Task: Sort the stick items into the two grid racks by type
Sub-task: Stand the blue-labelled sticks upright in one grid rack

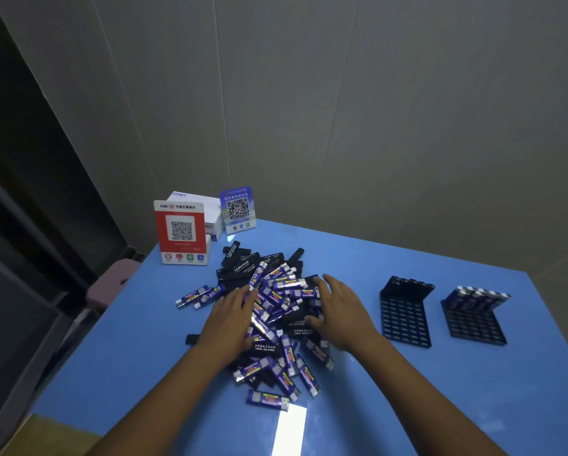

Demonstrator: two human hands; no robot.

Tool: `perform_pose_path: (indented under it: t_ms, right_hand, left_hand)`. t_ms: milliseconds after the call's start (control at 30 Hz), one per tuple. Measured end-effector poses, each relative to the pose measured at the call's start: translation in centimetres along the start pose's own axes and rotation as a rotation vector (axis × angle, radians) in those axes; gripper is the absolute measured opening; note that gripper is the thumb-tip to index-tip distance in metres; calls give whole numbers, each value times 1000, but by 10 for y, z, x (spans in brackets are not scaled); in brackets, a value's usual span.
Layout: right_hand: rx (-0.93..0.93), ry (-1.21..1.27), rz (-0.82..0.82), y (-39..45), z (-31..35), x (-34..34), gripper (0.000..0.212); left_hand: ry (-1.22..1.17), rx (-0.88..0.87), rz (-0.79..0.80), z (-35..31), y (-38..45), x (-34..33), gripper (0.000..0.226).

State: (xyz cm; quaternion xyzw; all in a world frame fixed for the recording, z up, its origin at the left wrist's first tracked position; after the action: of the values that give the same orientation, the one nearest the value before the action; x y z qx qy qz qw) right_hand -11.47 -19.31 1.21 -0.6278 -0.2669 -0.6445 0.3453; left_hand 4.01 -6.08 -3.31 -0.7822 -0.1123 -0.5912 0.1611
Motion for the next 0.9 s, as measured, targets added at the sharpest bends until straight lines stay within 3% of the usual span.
perform_pose_path:
  t_ms: [367, 900]
  right_hand:
    - [-95, -28, 59, 27, -14, -20, 78]
    - [-96, -18, 25, 42, -29, -20, 60]
  left_hand:
    - [36, -103, 251, -1, 54, -29, 125]
    - [161, -49, 220, -18, 72, -44, 111]
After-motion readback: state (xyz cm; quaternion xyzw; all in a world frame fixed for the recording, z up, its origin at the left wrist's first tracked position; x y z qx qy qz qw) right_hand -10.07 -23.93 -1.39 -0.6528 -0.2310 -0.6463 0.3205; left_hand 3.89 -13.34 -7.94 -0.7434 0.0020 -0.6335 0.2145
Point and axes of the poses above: each hand's wrist, its own y-axis towards the middle knuckle, its own x-axis out of the back of the hand, z = x × y, the point moved 7 cm from there along y, towards the middle knuckle, and after that the axes turned 9 degrees about -y, right-handed, at the moved point
